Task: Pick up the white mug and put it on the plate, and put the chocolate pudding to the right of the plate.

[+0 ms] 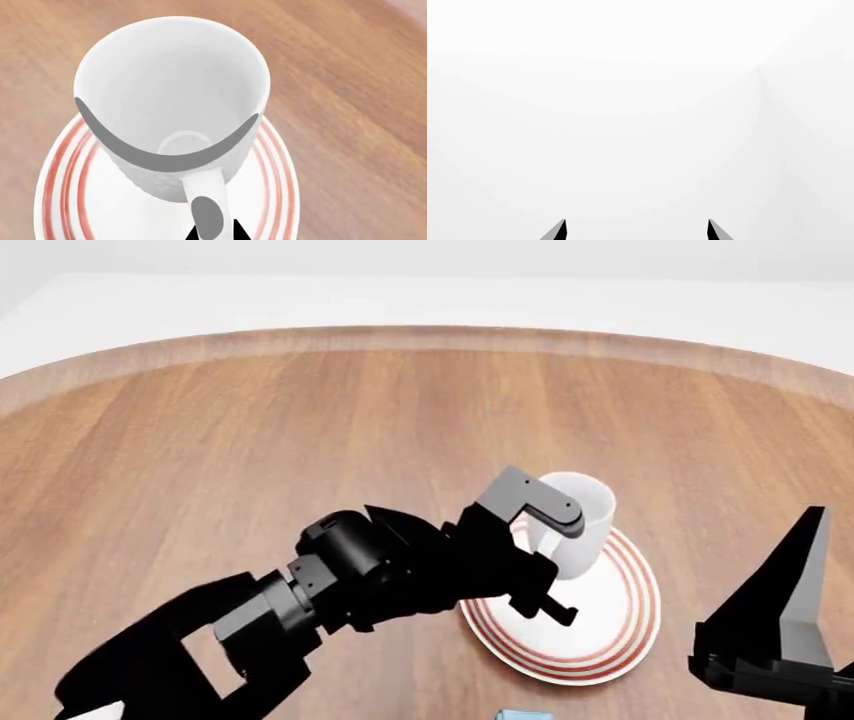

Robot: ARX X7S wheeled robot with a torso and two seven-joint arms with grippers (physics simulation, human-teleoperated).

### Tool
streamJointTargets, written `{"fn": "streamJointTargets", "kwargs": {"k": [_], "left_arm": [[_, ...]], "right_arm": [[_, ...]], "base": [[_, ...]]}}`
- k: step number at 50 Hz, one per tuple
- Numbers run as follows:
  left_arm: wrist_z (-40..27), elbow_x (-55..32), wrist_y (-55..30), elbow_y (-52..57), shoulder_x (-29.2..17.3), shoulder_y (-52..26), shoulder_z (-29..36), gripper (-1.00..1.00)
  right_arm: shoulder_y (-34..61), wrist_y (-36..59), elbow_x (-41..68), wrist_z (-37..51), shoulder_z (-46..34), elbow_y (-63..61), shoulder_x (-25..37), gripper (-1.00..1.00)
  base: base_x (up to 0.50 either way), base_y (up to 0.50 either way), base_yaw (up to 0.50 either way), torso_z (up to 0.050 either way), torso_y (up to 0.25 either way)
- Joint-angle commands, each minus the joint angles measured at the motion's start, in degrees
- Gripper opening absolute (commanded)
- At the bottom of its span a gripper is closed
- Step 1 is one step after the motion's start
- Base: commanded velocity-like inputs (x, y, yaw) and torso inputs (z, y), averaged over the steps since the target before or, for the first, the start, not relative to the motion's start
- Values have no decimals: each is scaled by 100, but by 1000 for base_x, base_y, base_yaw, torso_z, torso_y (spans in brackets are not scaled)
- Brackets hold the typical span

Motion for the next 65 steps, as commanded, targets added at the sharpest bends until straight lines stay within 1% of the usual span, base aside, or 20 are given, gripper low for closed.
{"fn": "streamJointTargets", "kwargs": {"k": [1,5,12,19,58,59,65], "left_arm": [[116,-536,492,-240,103,-192,543,-100],[87,-882,741,-348,111,-290,939,-100],[57,-1489,1306,-460,114,-456,1829,-100],[70,-1751,1450,-529,114,-545,2134,-100],[144,-1590,1343,-692,115,-276,2148,-100],[146,-1582,1350,-714,115,-269,2147,100],[153,-1572,1345,-773,115,-215,2142,100]], "right_arm": [[3,-25,-92,-101,82,16,-74,100],[1,-14,-91,-96,71,8,-69,100],[10,-27,-56,-94,67,10,-54,100],[18,-34,-31,-87,70,16,-41,100],[-7,-129,-18,-76,6,102,-23,100],[-6,-131,-12,-76,3,108,-23,100],[1,-127,-25,-69,-12,115,-22,100]], "base": [[0,0,0,0,0],[0,0,0,0,0],[0,0,0,0,0],[0,0,0,0,0],[0,0,0,0,0],[0,0,0,0,0],[0,0,0,0,0]]}}
